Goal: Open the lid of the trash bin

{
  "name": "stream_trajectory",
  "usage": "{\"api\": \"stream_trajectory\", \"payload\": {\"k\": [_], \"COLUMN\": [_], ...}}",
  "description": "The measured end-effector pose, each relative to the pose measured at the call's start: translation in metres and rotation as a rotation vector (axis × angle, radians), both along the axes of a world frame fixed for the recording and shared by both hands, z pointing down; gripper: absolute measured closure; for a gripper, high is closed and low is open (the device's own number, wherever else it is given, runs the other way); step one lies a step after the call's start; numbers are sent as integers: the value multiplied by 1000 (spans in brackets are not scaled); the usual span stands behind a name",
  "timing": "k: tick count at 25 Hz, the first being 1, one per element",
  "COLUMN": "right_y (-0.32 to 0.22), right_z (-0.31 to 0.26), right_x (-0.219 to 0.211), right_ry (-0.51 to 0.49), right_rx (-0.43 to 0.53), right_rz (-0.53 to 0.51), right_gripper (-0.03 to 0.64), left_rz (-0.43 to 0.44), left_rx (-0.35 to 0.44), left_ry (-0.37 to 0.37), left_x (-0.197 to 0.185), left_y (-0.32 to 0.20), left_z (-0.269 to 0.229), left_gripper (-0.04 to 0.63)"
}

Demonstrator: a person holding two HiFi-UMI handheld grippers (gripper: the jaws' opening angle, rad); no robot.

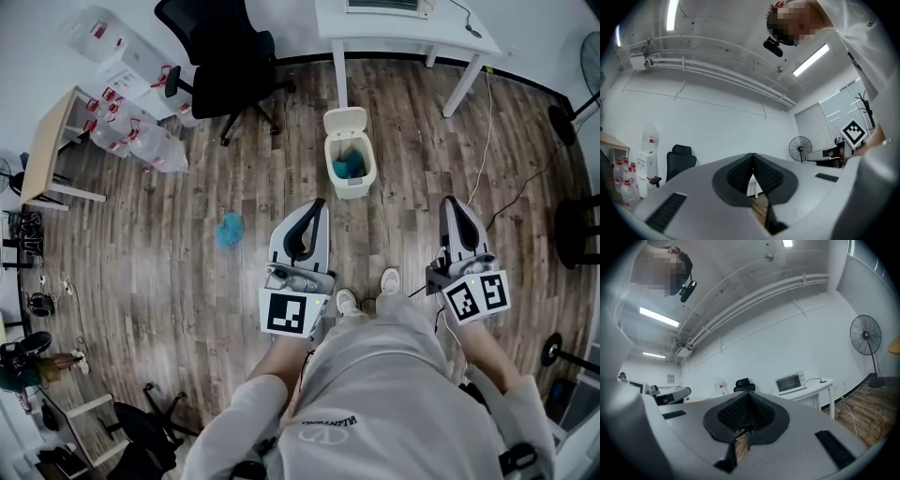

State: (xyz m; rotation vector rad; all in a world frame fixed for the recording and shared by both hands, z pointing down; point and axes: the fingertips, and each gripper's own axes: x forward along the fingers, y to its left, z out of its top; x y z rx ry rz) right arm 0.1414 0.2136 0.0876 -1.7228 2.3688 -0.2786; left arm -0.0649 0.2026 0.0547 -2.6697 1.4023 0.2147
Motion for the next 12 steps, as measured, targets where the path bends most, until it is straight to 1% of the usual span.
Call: {"api": "stream_trajectory", "payload": {"k": [6,12], "right_y": [-19,-54], "right_z": [-1,5], "right_x": [14,41], "right_ry": [-13,-32], "right_rx": [0,-4], "right_rz": [-29,-78], "right_gripper": [600,600], "left_rz": [-13,-58], "left_rx": [-5,-4], "left_ry": [-21,-38], "left_x": [19,47], "left_y": [-14,-38], "left_z": [-1,0], "left_gripper": [597,597]}}
